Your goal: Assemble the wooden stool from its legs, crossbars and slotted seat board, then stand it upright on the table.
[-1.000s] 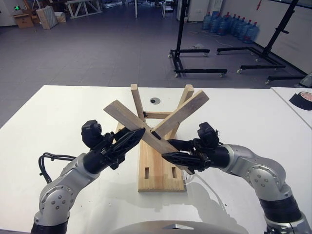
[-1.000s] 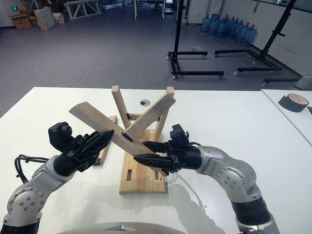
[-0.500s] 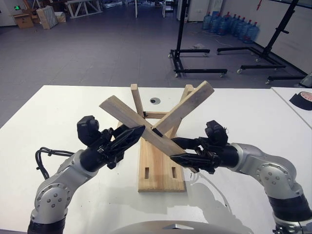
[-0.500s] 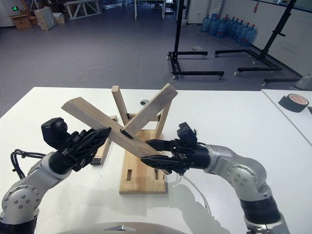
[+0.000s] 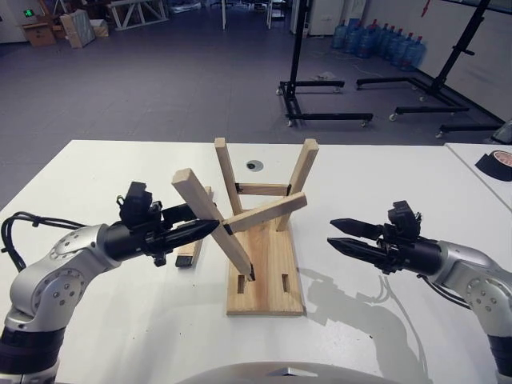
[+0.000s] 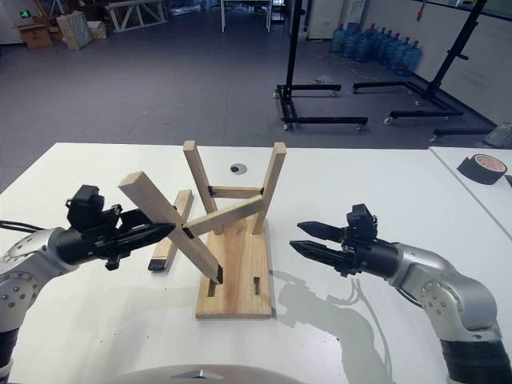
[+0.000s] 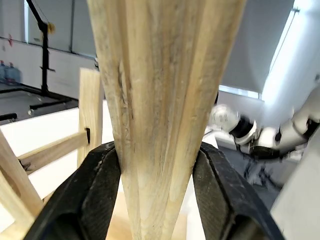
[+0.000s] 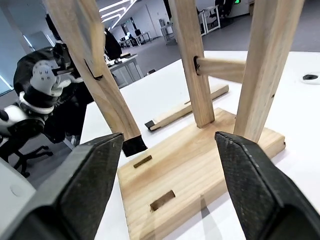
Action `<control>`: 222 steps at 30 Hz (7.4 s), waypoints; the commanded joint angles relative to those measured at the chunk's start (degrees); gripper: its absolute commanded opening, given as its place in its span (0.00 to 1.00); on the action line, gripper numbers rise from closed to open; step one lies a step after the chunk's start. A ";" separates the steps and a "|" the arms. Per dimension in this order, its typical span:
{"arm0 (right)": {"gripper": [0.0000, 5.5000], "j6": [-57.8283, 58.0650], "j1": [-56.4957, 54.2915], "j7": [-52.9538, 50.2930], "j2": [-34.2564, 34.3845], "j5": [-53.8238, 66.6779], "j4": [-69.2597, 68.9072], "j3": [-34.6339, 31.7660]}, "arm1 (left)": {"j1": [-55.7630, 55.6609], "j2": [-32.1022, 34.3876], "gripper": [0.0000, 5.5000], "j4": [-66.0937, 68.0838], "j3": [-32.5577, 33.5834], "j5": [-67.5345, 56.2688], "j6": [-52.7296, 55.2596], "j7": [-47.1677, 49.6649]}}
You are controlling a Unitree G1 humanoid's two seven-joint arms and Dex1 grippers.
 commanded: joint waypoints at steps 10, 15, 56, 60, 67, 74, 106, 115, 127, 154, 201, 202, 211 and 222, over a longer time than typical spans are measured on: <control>0.61 0.31 1.24 -1.13 2.15 -1.85 -1.17 2.24 | -5.50 3.78 0.37 2.94 -5.58 10.89 -0.58 -7.10; 0.61 0.08 -1.26 -3.93 3.31 -6.15 -6.37 8.94 | -6.27 5.53 0.37 1.70 -5.94 11.52 0.19 -8.44; 0.61 4.84 -0.60 -15.15 9.33 -21.54 -1.03 24.64 | 9.17 4.38 0.55 0.90 -19.96 22.58 -8.27 2.00; 0.61 3.49 0.87 -16.07 9.46 -21.43 -0.77 22.12 | 10.04 5.23 0.66 0.98 -19.86 24.34 -7.78 0.88; 0.61 2.46 4.21 -17.38 8.06 -21.77 -1.86 19.83 | 12.31 5.38 0.66 -0.46 -11.08 27.78 -4.31 10.69; 0.61 1.35 4.89 -18.42 9.77 -18.14 -1.49 13.16 | 4.56 -3.98 0.66 -2.15 -6.97 31.93 7.38 31.89; 0.61 -5.95 7.17 -14.01 10.12 -21.13 1.79 11.51 | -4.93 -24.44 0.66 19.54 -7.00 41.74 10.63 47.30; 0.61 -6.10 8.43 -13.53 9.50 -22.03 0.34 12.50 | 0.05 -24.87 0.55 19.31 -8.65 43.47 12.96 47.65; 0.61 -6.16 5.72 -13.54 9.48 -21.60 1.87 11.09 | 1.83 -25.68 0.37 17.68 -6.71 46.63 3.28 49.13; 0.61 6.95 -13.97 -16.18 22.94 11.32 -0.69 6.60 | 7.11 -13.66 0.37 -0.37 0.29 4.59 5.23 11.03; 0.37 7.93 -21.05 -2.42 25.11 5.61 5.03 15.72 | 6.53 -10.51 0.37 0.56 -4.00 0.29 8.21 3.67; 0.37 7.35 -21.13 -2.52 25.24 5.40 5.15 15.31 | 6.17 -10.76 0.43 0.81 -3.46 -0.35 8.27 4.02; 0.37 3.84 -19.02 -0.78 16.45 5.07 6.06 3.84 | 4.87 -12.96 0.68 1.98 4.10 -6.90 8.53 9.68; 0.37 1.61 -8.40 7.69 1.72 -1.41 10.40 -2.37 | 6.89 -13.72 0.69 0.15 5.04 -4.33 6.98 14.70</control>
